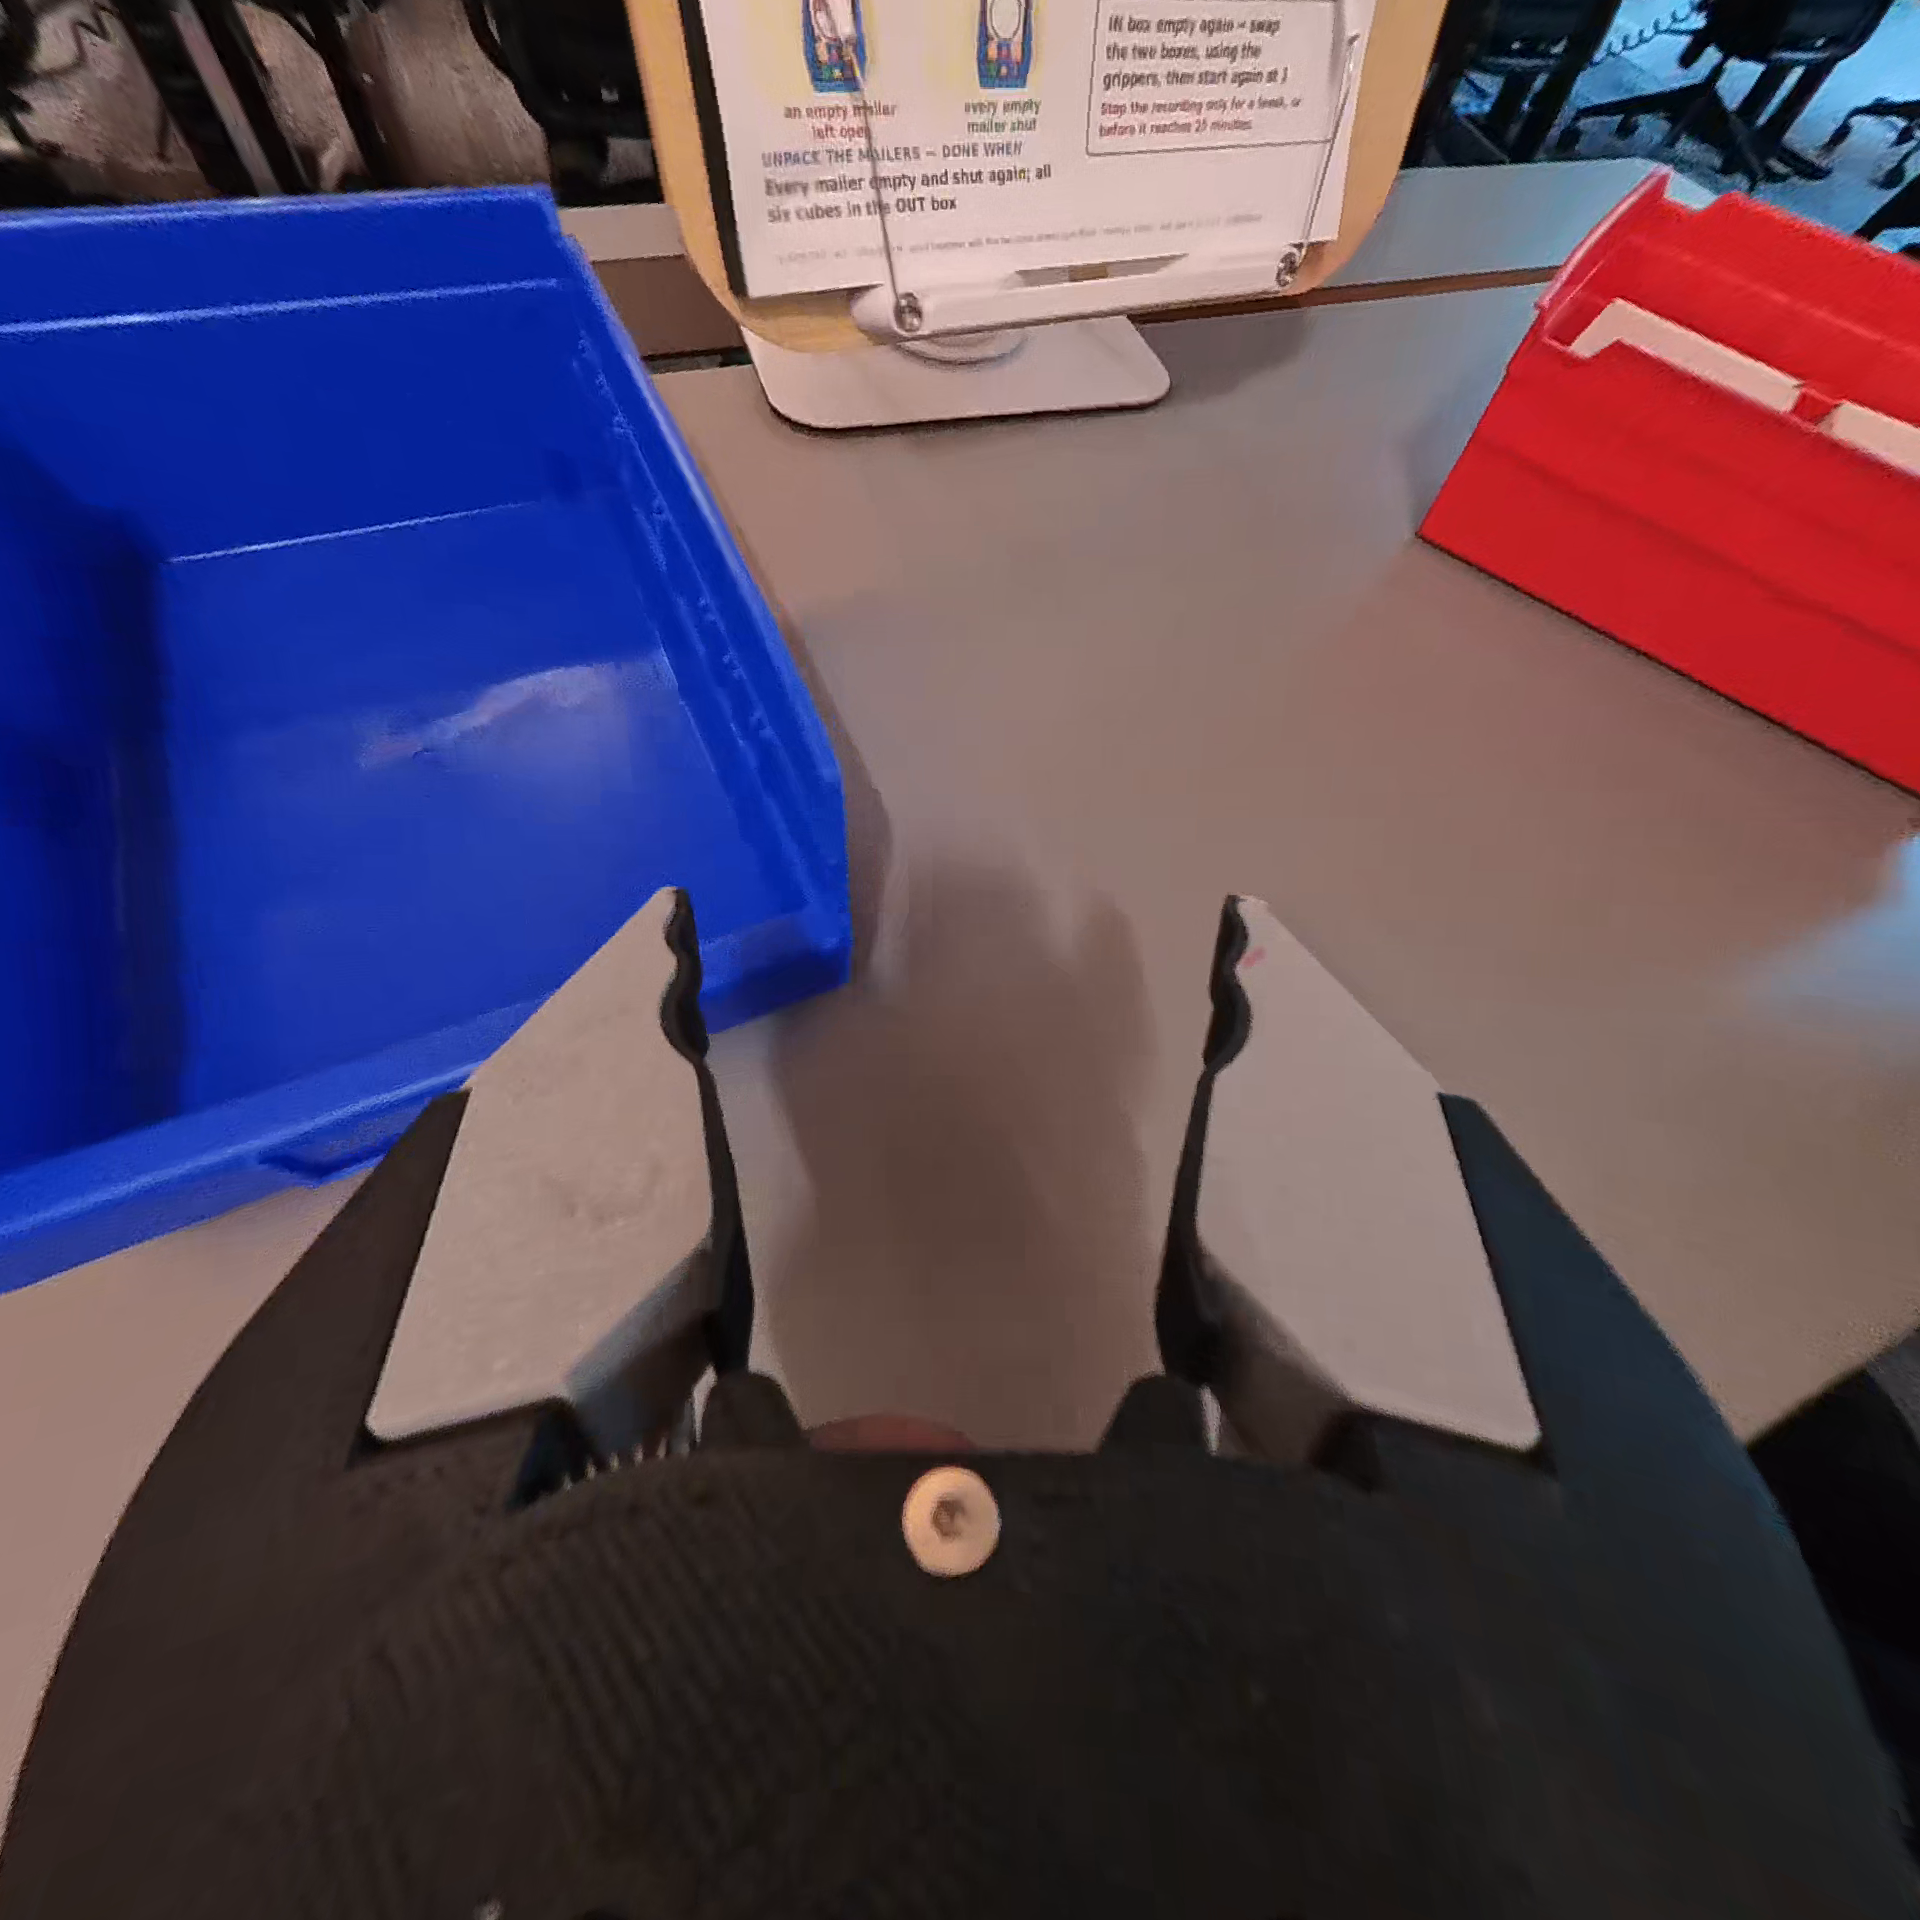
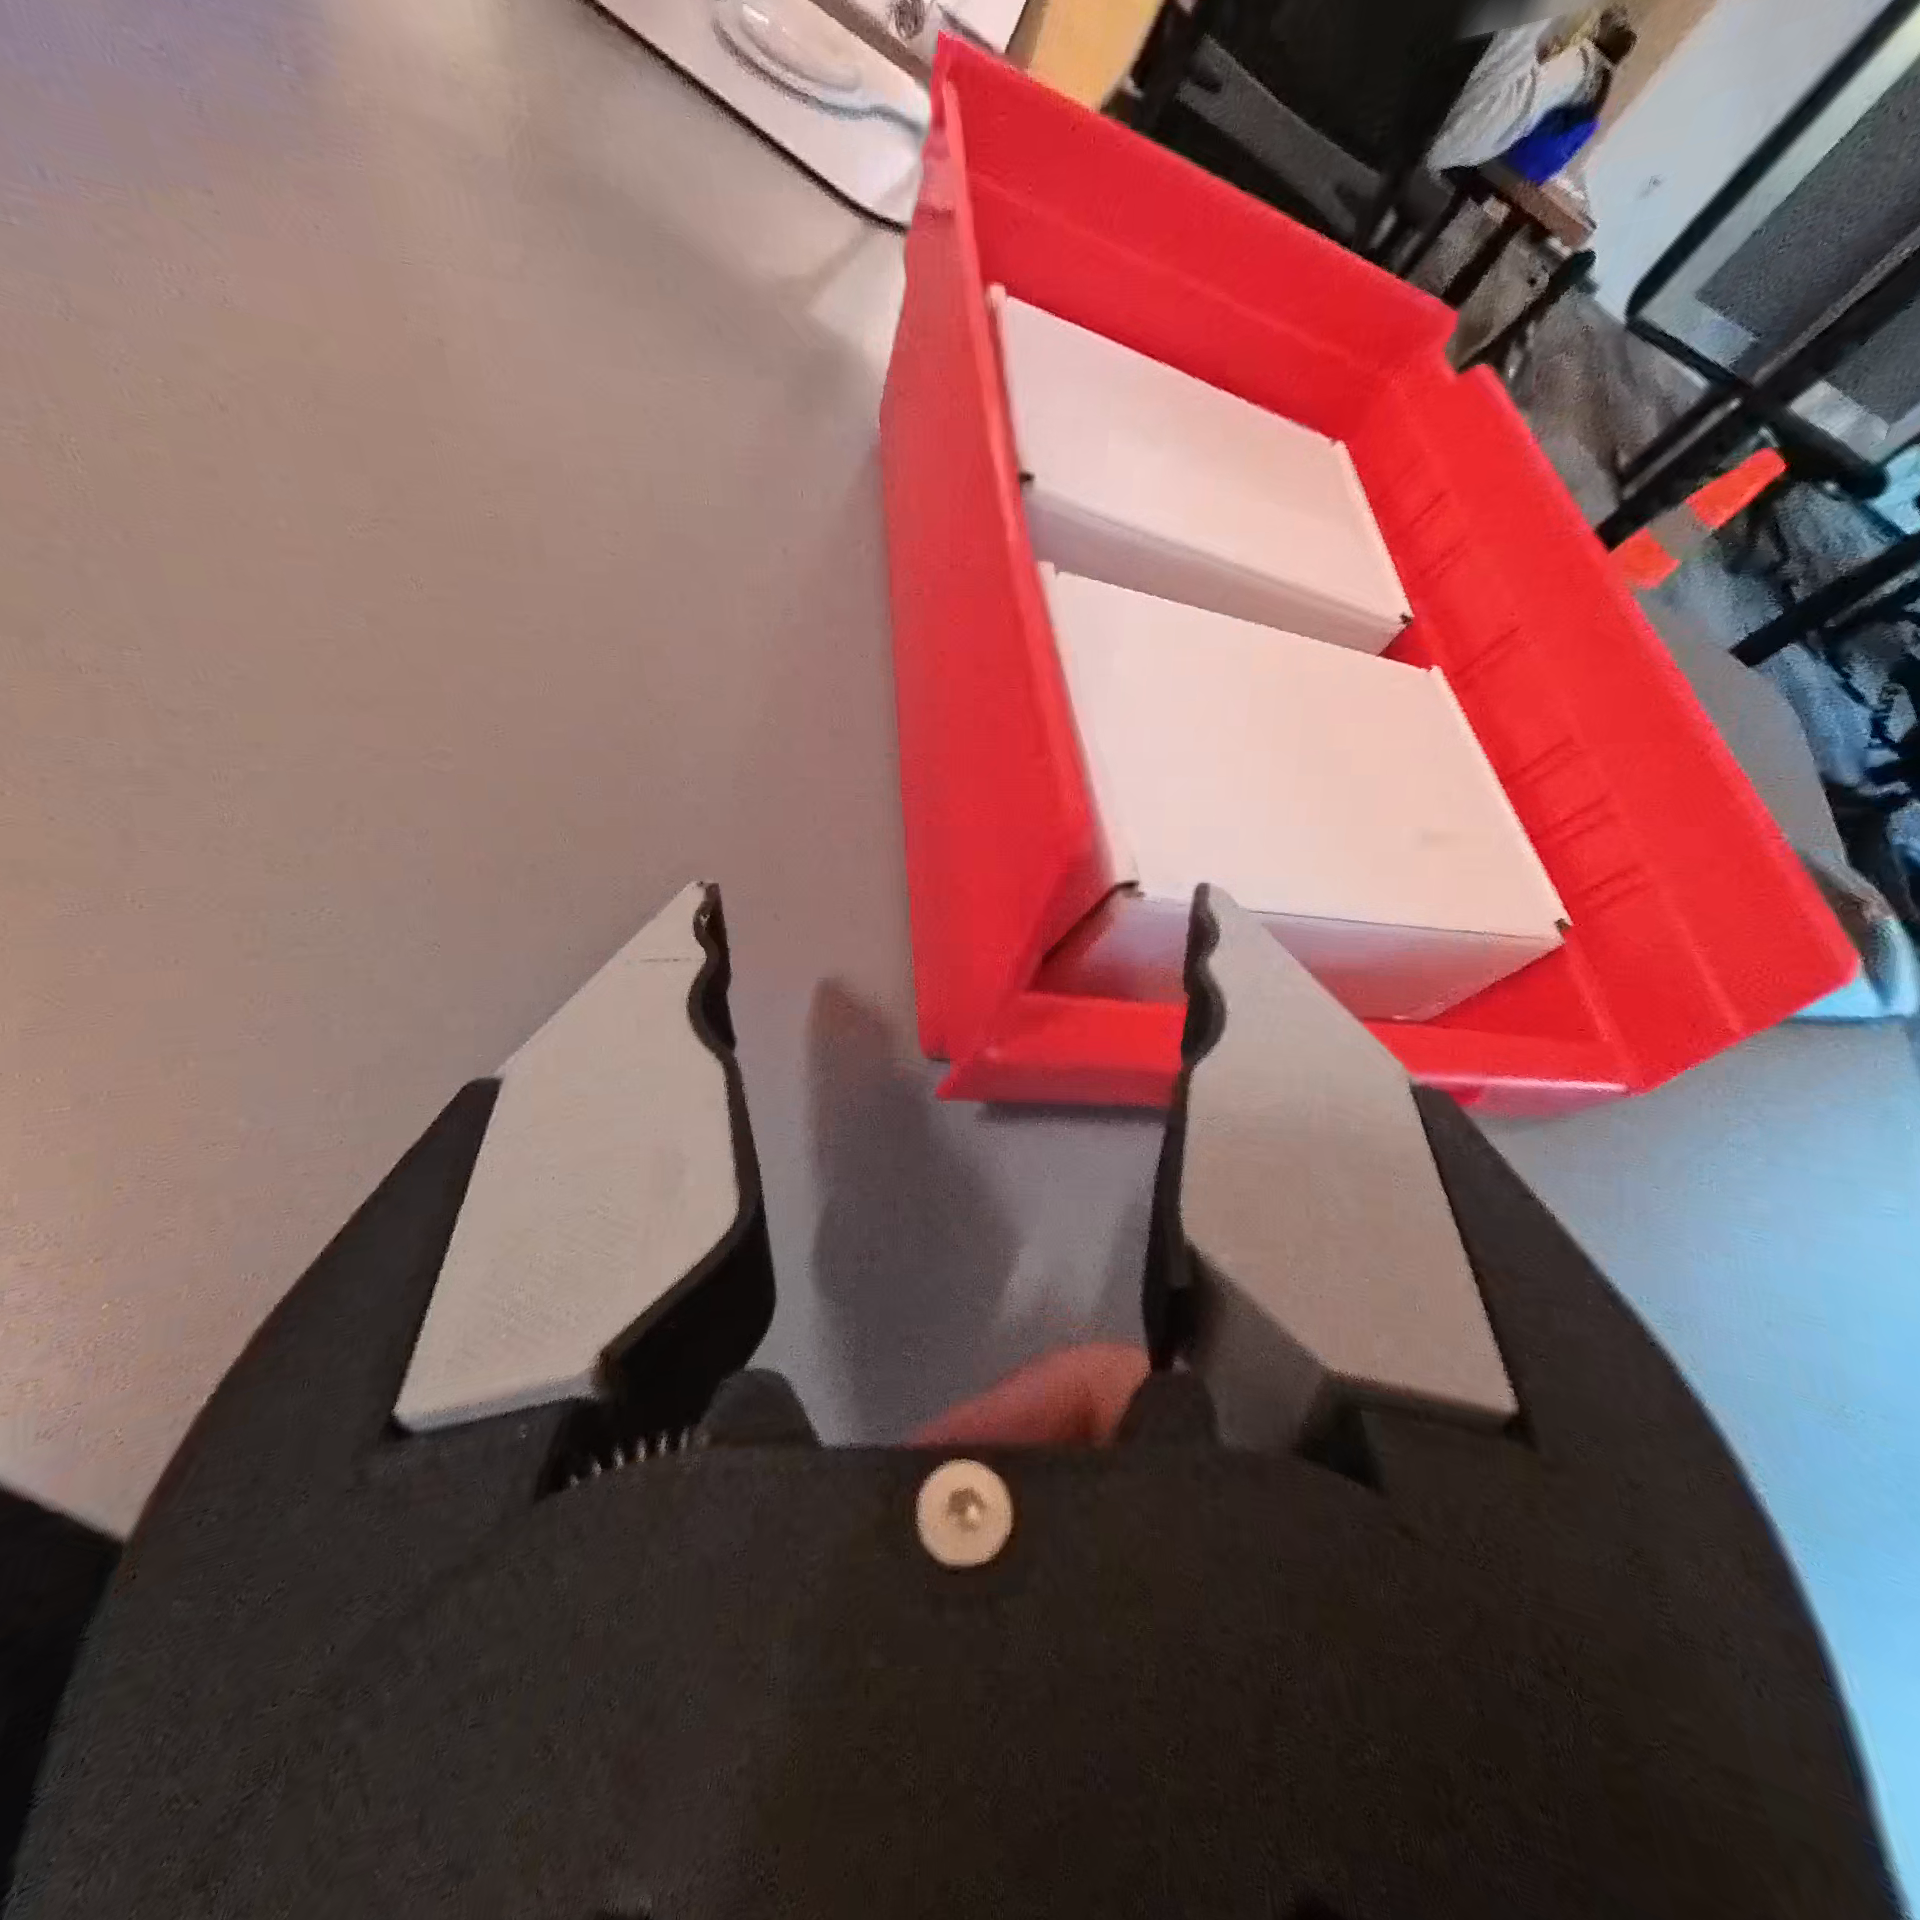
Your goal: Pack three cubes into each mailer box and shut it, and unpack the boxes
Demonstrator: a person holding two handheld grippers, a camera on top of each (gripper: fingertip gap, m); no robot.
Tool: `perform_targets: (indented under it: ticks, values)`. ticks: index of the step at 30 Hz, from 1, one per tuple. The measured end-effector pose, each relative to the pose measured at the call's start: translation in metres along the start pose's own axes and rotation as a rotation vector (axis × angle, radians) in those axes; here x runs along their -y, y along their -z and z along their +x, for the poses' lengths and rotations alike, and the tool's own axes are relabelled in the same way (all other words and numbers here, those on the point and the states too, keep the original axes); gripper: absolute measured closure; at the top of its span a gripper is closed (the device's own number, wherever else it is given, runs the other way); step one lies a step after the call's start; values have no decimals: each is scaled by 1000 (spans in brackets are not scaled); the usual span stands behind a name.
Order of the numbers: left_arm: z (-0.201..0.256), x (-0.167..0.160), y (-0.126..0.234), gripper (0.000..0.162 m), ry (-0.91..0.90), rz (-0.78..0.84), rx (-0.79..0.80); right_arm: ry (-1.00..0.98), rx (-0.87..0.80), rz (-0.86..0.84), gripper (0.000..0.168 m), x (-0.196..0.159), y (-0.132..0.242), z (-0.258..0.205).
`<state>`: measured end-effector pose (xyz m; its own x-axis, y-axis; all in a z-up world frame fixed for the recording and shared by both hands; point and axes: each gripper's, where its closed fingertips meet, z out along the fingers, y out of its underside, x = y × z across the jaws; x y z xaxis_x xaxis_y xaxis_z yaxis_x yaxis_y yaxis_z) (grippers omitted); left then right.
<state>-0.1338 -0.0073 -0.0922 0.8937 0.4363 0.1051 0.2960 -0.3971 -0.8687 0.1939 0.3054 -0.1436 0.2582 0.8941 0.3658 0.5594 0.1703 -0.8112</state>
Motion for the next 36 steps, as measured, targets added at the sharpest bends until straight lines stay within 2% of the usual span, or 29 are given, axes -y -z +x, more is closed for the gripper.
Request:
perform_targets:
  ticks: [2, 4, 6, 7, 8, 9, 10, 12, 15, 19, 22, 29, 36]
  values:
    - [0, 0, -18, 68, 2, 16, 50, 40, -38, -44, 73, -5, -16, -6]
    - [-10, -5, -41, 65, 7, -12, 110, 98, -97, -53, 77, -3, -28, -7]
    - [-25, -11, -62, 60, 22, -54, 167, 93, -138, -29, 91, 5, -31, -7]
    - [-29, -13, -71, 60, 30, -67, 174, 75, -149, -15, 103, 9, -31, -6]
    - [-31, -15, -79, 63, 36, -76, 171, 50, -168, -1, 123, 11, -31, -3]
    - [-31, -16, -84, 73, 30, -83, 162, 27, -191, 8, 145, 12, -31, 2]
    - [-31, -15, -87, 95, 8, -83, 164, -1, -180, 7, 148, 12, -32, 3]
    - [-43, -13, -85, 151, -93, -71, 263, -96, -111, -4, 157, 13, -34, -2]
    - [-53, -15, -71, 161, -201, -67, 356, -183, -75, -4, 162, 14, -33, -9]
    - [-47, -16, -48, 162, -185, 39, 307, -177, -52, -38, 167, 25, -34, -35]
    - [-42, -8, -27, 161, -279, 104, 328, -154, -89, -62, 165, 40, -38, -58]
    - [-34, 32, 30, 159, -260, 261, 286, -244, -96, -15, 163, 92, -51, -129]
    - [-39, 70, 106, 161, -281, 460, 398, -188, 18, 45, 163, 160, -81, -248]
